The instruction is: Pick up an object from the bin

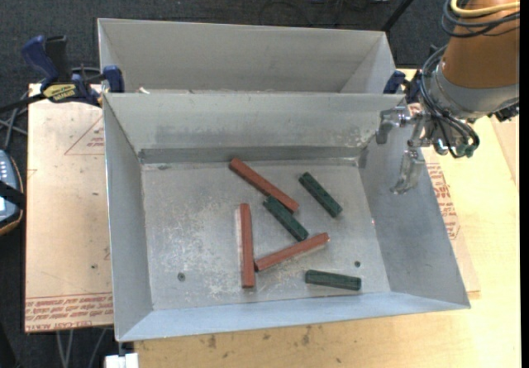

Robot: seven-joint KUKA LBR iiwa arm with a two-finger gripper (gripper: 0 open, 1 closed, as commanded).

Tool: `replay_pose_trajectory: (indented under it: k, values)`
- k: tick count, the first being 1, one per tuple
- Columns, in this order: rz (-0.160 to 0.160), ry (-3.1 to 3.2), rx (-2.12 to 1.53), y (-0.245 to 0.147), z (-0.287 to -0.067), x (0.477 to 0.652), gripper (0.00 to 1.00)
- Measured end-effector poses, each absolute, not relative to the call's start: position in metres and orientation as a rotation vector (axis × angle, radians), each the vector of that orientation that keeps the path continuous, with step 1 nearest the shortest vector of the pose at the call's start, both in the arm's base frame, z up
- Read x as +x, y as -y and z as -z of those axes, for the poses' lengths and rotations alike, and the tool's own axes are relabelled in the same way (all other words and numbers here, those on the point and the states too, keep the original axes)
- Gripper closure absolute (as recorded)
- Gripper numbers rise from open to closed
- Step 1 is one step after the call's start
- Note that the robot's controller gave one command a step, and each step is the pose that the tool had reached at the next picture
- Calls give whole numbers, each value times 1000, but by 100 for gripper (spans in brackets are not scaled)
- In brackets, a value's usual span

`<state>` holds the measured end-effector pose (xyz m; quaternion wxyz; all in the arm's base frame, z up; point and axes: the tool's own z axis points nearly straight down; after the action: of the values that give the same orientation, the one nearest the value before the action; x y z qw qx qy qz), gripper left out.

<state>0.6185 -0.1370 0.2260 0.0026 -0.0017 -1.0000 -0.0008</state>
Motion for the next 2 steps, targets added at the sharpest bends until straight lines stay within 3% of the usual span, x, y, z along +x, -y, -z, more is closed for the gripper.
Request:
replay_pose_trajectory:
  k: [1, 2]
  values:
    - [0, 3144, -1, 136, -231, 620, 0]
    - [-2, 3151, 41, 119, -180, 637, 0]
